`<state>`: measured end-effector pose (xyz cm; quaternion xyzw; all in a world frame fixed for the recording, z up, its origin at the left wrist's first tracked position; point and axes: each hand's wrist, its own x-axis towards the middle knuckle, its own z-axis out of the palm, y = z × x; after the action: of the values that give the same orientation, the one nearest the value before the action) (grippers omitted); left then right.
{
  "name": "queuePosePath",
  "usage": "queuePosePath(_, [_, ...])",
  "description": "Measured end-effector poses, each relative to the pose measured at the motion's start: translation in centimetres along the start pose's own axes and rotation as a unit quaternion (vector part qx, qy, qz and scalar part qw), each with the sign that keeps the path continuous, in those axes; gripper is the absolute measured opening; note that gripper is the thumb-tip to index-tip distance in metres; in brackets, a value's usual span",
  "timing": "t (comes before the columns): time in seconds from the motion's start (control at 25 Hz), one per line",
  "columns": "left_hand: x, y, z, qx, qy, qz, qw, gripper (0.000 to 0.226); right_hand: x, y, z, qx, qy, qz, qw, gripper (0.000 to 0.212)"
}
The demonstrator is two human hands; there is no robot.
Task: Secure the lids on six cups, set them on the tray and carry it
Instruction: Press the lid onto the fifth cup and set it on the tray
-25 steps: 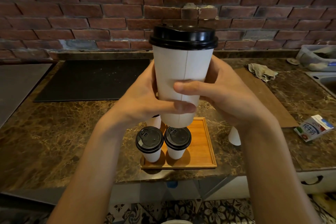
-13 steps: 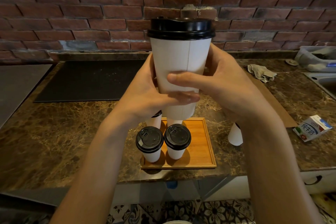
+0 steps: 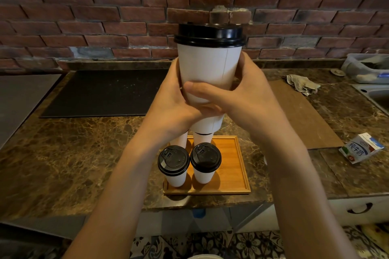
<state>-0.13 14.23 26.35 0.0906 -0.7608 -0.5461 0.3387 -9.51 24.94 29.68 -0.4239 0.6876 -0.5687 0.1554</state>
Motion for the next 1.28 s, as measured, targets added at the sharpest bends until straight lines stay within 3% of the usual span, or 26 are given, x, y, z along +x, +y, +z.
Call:
queuePosePath(0.24, [0.2, 0.4, -0.6, 0.007, -0.010, -0.012, 1.000, 0.085, 0.2, -0.3, -0.5, 0.021, -0.005, -0.021, 1.000, 0.077])
queuePosePath(0.52, [-0.2, 0.8, -1.4, -0.046, -0.089, -0.043, 0.994, 0.080, 0.3, 0.0, -1.9, 0.096, -0.087, -0.001, 0.992, 0.067])
queuePosePath(0.88, [-0.4, 0.5, -1.6, -0.065, -0.133, -0.059, 0.987, 0.081, 0.2, 0.8, -2.6, 0.117, -0.155, 0.000, 0.981, 0.062])
queuePosePath(1.28, [-0.6, 0.7, -1.5, -0.045, -0.085, -0.047, 0.994, 0.077, 0.3, 0.1, -2.4, 0.092, -0.142, 0.005, 0.986, 0.073])
